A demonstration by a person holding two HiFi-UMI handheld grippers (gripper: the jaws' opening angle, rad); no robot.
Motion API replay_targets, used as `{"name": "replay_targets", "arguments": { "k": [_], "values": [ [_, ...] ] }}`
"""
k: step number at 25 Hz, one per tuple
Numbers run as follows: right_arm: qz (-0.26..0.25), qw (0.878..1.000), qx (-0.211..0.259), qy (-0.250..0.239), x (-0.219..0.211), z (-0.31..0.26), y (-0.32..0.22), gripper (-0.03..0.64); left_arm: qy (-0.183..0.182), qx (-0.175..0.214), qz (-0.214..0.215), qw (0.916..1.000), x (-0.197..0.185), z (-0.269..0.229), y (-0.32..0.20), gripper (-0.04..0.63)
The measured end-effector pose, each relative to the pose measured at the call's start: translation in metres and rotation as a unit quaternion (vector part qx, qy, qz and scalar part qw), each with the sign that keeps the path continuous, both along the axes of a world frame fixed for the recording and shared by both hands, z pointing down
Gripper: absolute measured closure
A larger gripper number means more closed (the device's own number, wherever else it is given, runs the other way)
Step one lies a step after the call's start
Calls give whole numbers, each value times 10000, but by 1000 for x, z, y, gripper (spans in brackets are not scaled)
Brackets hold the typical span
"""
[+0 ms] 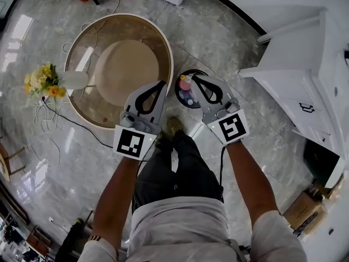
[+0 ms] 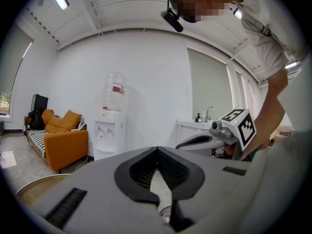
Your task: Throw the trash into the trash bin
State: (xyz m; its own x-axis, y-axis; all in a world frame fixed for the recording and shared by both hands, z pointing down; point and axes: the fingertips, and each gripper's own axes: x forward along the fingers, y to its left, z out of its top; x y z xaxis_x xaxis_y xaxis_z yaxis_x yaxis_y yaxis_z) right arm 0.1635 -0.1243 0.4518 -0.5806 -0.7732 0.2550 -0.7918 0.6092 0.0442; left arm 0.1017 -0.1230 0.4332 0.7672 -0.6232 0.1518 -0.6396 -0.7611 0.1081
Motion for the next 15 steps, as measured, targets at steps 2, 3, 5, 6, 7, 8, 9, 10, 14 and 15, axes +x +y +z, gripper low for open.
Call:
{"name": "replay_targets", "arguments": {
  "k": [2,3,5,6,7,8,9,10,14,15],
  "values": [
    [-64,9997,82,-204,-13,-21,0,615,44,47,-105,9999,-6,-15,1,595],
    [-96,9994,115,-301,-20,-32,0,615,67,83,-152,9998,-10,-24,1,595],
    [-185,9986,192,-453,-35,-53,2,615,118,179,-230,9995,-18,-41,2,595],
    [-245,9981,241,-510,-43,-63,3,615,146,234,-262,9993,-22,-50,3,595],
    [-309,9975,294,-563,-51,-74,4,615,179,290,-295,9990,-26,-58,5,595],
    [-372,9968,343,-616,-59,-84,6,615,216,340,-332,9986,-30,-67,7,595],
    [-427,9961,378,-667,-66,-94,9,617,250,380,-370,9983,-34,-76,10,595],
    [-475,9955,404,-715,-72,-104,13,616,271,410,-408,9980,-39,-84,13,595],
    [-601,9931,528,-859,-92,-136,22,617,264,506,-554,9968,-58,-110,23,595],
    [-623,9928,539,-869,-96,-142,24,617,254,529,-588,9965,-64,-115,25,595]
  ]
}}
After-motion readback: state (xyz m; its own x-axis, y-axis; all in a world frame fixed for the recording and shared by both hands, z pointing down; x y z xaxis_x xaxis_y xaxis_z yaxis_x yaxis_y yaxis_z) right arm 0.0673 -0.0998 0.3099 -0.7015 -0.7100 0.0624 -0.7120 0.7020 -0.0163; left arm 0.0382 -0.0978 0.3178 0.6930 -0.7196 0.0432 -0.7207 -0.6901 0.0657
